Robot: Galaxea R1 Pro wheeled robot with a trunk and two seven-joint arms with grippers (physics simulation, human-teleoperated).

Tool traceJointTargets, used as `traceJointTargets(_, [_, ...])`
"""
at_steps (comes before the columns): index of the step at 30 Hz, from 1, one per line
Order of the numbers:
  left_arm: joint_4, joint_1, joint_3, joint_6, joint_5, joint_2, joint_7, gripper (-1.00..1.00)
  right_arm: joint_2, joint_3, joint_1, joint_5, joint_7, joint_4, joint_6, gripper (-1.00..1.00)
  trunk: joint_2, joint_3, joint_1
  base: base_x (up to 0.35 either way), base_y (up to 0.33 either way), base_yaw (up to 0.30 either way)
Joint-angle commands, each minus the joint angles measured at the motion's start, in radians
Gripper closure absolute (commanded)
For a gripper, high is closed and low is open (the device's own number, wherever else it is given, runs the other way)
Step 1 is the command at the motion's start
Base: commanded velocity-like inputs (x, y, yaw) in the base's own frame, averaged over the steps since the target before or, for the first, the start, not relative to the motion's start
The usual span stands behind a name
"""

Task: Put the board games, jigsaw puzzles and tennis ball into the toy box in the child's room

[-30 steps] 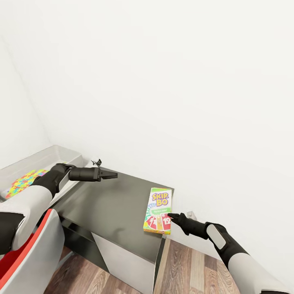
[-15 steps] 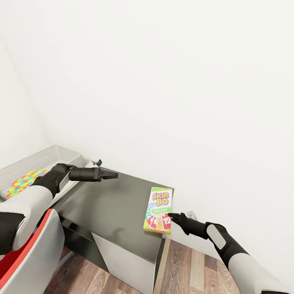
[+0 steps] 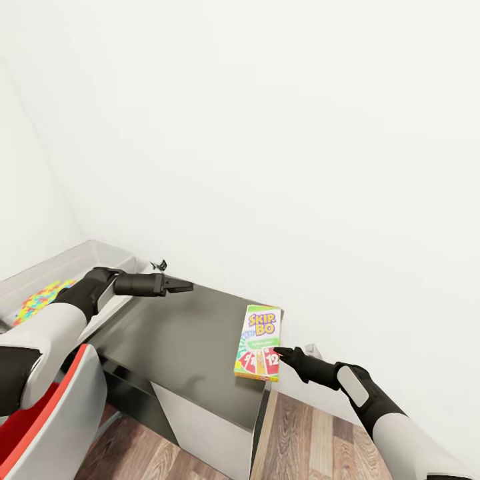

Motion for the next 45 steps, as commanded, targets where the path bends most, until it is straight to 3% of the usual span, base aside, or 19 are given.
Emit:
traceJointTargets(1, [0.0, -0.001, -0.008, 0.012, 0.008, 0.001, -0.002, -1.0, 0.0, -0.003, -0.001, -0.002, 0.001, 0.0, 0.007, 1.0, 0.007, 0.002, -0.004, 0.0, 0.0, 0.0])
traceJointTargets(28, [0.0, -0.001, -0.004, 0.072, 0.007, -0.008, -0.002, -1.0, 0.0, -0.004, 0.001, -0.016, 0.01, -0.01, 0.047, 1.0, 0.196, 0.093, -0.107, -0.037, 0.0, 0.0])
traceJointTargets(31, [0.0, -0.001, -0.005, 0.07, 0.007, -0.009, -0.002, -1.0, 0.024, -0.008, 0.001, -0.015, 0.012, -0.013, 0.047, 1.0, 0.217, 0.103, -0.119, -0.002, 0.0, 0.0])
traceJointTargets(45, [0.0, -0.001, -0.002, 0.068, 0.007, -0.007, -0.002, -1.0, 0.028, -0.01, 0.001, -0.016, 0.011, -0.013, 0.042, 1.0, 0.315, 0.147, -0.173, -0.095, 0.0, 0.0])
